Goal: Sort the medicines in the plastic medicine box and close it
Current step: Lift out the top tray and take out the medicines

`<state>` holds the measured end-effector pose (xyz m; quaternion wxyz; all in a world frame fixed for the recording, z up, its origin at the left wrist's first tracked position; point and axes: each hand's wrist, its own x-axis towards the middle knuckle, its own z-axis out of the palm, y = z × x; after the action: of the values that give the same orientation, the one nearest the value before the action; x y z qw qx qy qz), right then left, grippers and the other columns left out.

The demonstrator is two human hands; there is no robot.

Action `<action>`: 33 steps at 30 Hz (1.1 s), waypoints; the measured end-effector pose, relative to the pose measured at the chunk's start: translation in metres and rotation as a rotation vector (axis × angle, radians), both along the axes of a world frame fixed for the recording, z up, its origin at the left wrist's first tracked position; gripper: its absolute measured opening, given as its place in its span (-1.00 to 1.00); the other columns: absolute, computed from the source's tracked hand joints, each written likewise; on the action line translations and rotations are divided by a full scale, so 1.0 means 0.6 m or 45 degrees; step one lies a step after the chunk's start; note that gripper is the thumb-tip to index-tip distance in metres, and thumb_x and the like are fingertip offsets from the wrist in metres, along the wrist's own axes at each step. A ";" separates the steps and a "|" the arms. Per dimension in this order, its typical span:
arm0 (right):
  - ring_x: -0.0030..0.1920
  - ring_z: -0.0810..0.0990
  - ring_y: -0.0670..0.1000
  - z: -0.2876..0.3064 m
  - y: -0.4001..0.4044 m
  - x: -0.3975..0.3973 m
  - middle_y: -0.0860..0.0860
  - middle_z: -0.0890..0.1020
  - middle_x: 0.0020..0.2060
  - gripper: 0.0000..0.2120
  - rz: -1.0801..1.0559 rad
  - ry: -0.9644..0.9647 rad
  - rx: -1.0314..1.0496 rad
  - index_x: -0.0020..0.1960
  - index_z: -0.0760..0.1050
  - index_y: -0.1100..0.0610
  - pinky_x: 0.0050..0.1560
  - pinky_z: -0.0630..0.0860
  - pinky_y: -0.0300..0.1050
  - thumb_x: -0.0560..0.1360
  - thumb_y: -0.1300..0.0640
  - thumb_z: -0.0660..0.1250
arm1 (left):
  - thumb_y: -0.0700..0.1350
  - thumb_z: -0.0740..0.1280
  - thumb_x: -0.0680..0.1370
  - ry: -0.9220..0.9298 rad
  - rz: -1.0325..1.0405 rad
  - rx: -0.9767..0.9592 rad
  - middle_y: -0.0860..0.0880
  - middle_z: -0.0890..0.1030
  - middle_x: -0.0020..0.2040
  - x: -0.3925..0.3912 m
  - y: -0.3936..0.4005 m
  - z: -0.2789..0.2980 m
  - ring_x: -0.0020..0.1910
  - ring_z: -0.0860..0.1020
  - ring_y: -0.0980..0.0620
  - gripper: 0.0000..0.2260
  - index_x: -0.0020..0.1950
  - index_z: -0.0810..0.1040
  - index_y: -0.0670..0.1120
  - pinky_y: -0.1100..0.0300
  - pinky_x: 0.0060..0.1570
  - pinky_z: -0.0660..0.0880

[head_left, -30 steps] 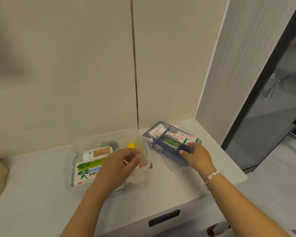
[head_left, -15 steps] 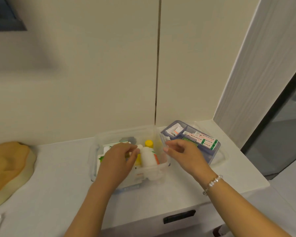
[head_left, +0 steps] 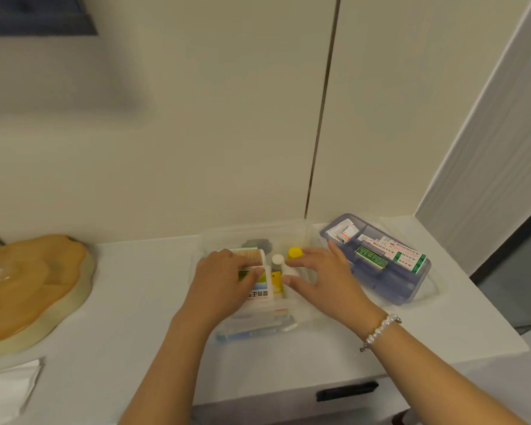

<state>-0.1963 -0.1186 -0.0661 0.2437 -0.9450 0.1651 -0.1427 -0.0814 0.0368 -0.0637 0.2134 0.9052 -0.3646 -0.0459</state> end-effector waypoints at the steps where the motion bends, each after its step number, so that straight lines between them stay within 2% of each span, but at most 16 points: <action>1: 0.33 0.38 -0.08 0.002 0.002 0.002 -0.05 0.58 0.19 -0.64 0.033 0.020 -0.041 0.20 0.53 -0.04 0.43 -0.18 -0.16 0.46 -0.14 0.28 | 0.11 0.19 0.53 -0.003 -0.007 0.011 -0.05 0.58 -0.03 0.002 -0.001 0.001 -0.01 0.49 -0.05 -0.72 0.12 0.60 0.08 0.06 0.03 0.40; 4: 0.25 0.46 -0.07 0.010 0.005 0.008 -0.06 0.61 0.17 -0.64 0.121 0.094 -0.127 0.21 0.52 -0.06 0.44 -0.12 -0.14 0.49 -0.15 0.21 | 0.07 0.21 0.53 0.038 -0.031 0.004 -0.03 0.60 -0.04 0.007 0.001 0.003 -0.04 0.52 -0.04 -0.77 0.04 0.59 0.02 0.07 -0.02 0.43; 6: 0.22 0.46 -0.04 0.015 0.004 0.013 -0.08 0.61 0.16 -0.63 0.151 0.152 -0.163 0.22 0.52 -0.07 0.42 -0.01 -0.11 0.49 -0.17 0.19 | 0.06 0.23 0.53 0.106 -0.035 -0.020 0.03 0.63 -0.03 0.007 0.002 0.003 -0.06 0.55 -0.01 -0.81 0.00 0.56 0.02 0.10 -0.05 0.45; 9: 0.15 0.45 0.04 0.020 0.005 0.022 -0.02 0.63 0.12 -0.61 0.192 0.224 -0.178 0.24 0.50 -0.05 0.22 0.25 -0.08 0.49 -0.17 0.18 | 0.06 0.25 0.52 0.207 -0.020 -0.065 0.10 0.61 -0.11 0.009 0.005 0.007 -0.11 0.55 0.05 -0.85 -0.05 0.55 0.03 0.16 -0.12 0.44; 12: 0.09 0.46 0.05 0.023 0.008 0.038 0.00 0.63 0.07 -0.62 0.242 0.299 -0.124 0.22 0.50 -0.07 0.12 0.38 -0.05 0.49 -0.19 0.16 | 0.02 0.28 0.51 0.340 -0.019 -0.198 0.16 0.60 -0.22 0.013 0.012 0.016 -0.18 0.56 0.11 -0.88 -0.14 0.58 0.05 0.21 -0.20 0.45; 15: 0.08 0.52 0.03 0.019 0.008 0.054 0.03 0.63 0.06 -0.62 0.358 0.415 0.081 0.25 0.46 -0.05 0.13 0.45 0.02 0.51 -0.16 0.15 | -0.01 0.29 0.52 0.413 -0.056 -0.255 0.22 0.60 -0.27 0.017 0.022 0.022 -0.24 0.55 0.27 -0.87 -0.19 0.58 0.15 0.35 -0.30 0.38; 18: 0.04 0.59 0.01 0.017 0.012 0.061 0.01 0.63 0.05 -0.67 0.373 0.449 0.430 0.24 0.40 -0.03 0.11 0.51 -0.07 0.51 -0.07 0.23 | -0.04 0.30 0.51 0.444 -0.083 -0.244 0.31 0.56 -0.26 0.018 0.028 0.024 -0.23 0.52 0.38 -0.85 -0.15 0.60 0.20 0.43 -0.28 0.36; 20: -0.04 0.63 0.02 0.016 0.014 0.065 0.02 0.65 -0.05 -0.74 0.348 0.373 0.545 0.15 0.44 -0.05 0.01 0.54 -0.08 0.48 -0.03 0.29 | -0.05 0.32 0.50 0.450 -0.066 -0.270 0.31 0.55 -0.22 0.019 0.030 0.025 -0.19 0.52 0.37 -0.86 -0.10 0.62 0.19 0.44 -0.25 0.36; 23: -0.12 0.68 -0.05 0.018 0.017 0.068 0.01 0.71 -0.12 -0.85 0.308 0.186 0.748 0.01 0.49 -0.11 -0.07 0.60 -0.14 0.45 0.04 0.35 | -0.05 0.34 0.48 0.459 -0.021 -0.388 0.24 0.60 -0.14 0.019 0.035 0.031 -0.12 0.54 0.31 -0.85 -0.15 0.59 0.24 0.40 -0.18 0.41; 27: -0.24 0.68 -0.15 0.030 0.018 0.058 -0.12 0.71 -0.33 -0.87 0.202 -0.083 0.973 -0.05 0.54 -0.09 -0.31 0.54 -0.35 0.45 0.12 0.35 | 0.01 0.32 0.50 0.501 0.000 -0.503 0.16 0.66 -0.10 0.014 0.041 0.045 -0.13 0.62 0.20 -0.89 -0.06 0.61 0.20 0.20 -0.13 0.57; 30: -0.18 0.69 -0.09 0.048 0.013 0.042 -0.06 0.71 -0.20 -0.86 0.106 -0.233 1.163 0.00 0.60 -0.01 -0.26 0.57 -0.28 0.47 0.11 0.33 | 0.10 0.32 0.47 0.594 0.039 -0.647 0.13 0.68 -0.09 0.002 0.040 0.065 -0.20 0.66 0.15 -0.86 -0.01 0.62 0.20 0.21 -0.20 0.60; 33: -0.24 0.69 -0.08 0.067 0.006 0.018 -0.04 0.71 -0.22 -0.83 0.047 -0.347 1.284 0.03 0.62 0.01 -0.31 0.58 -0.28 0.47 0.08 0.31 | 0.20 0.31 0.43 0.786 -0.067 -0.667 0.11 0.72 -0.21 -0.022 0.032 0.083 -0.25 0.68 0.11 -0.81 -0.03 0.64 0.25 0.19 -0.23 0.57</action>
<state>-0.1854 -0.1149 -0.0262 0.6901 -0.6860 0.1634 -0.1627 -0.0944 0.0557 -0.0140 0.5352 0.7542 -0.3056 -0.2267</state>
